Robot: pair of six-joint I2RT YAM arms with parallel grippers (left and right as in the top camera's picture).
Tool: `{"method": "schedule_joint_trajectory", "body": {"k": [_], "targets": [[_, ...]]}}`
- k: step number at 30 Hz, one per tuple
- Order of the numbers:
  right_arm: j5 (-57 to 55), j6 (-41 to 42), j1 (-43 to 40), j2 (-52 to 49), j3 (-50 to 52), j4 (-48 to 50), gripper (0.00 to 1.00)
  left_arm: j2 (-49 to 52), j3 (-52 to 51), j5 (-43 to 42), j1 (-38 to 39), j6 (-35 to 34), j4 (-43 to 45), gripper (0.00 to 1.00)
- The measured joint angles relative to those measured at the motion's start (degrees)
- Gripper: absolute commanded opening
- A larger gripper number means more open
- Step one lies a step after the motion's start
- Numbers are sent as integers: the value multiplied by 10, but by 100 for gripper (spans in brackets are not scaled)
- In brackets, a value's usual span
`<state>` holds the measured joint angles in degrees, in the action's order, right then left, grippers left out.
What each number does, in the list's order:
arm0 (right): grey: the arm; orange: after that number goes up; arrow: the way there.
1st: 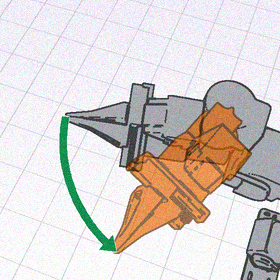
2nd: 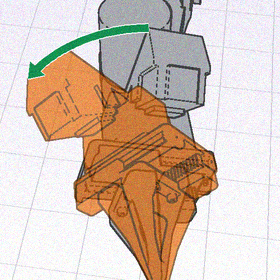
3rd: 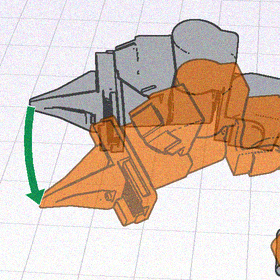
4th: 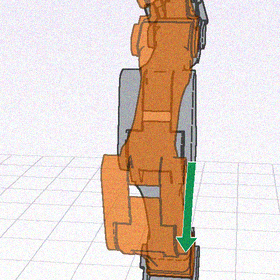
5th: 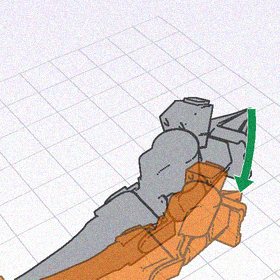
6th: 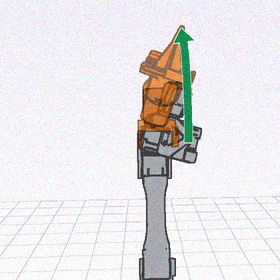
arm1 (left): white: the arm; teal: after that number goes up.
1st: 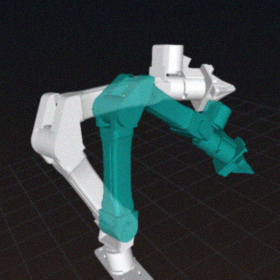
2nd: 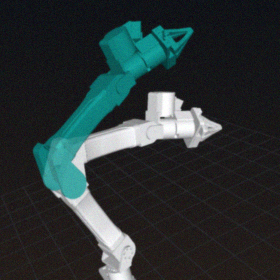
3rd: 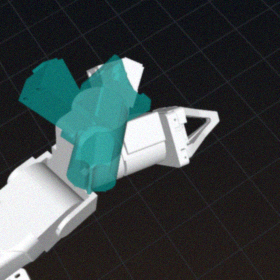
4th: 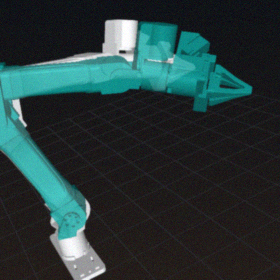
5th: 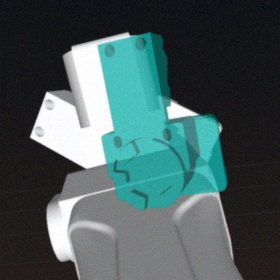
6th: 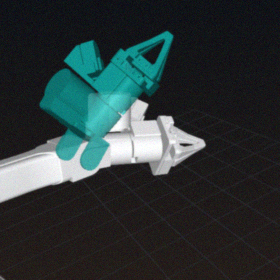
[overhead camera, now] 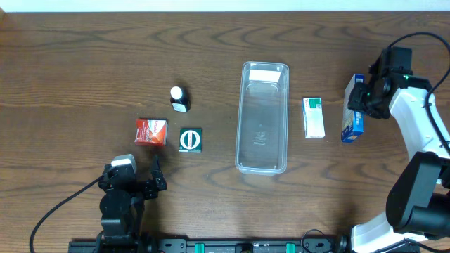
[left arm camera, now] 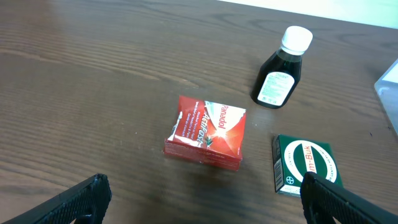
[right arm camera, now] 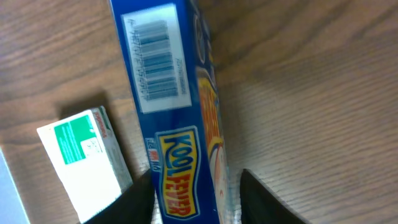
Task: Pack container
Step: 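Move right gripper to the blue Kool Fever box and grasp it, then carry the blue box left and lower it into the clear container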
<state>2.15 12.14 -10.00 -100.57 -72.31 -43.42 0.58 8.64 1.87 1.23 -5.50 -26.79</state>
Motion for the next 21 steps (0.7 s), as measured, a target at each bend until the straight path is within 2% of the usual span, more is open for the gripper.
{"method": "schedule_joint_trajectory", "body": {"k": [4, 13, 21], "targets": [[0, 3, 0, -1, 1, 3, 11, 0, 0, 0, 0, 0, 0, 98], [0, 4, 3, 22, -18, -56, 8, 0, 0, 0, 0, 0, 0, 98], [26, 24, 89, 182, -90, -90, 3, 0, 0, 0, 0, 0, 0, 98]]}}
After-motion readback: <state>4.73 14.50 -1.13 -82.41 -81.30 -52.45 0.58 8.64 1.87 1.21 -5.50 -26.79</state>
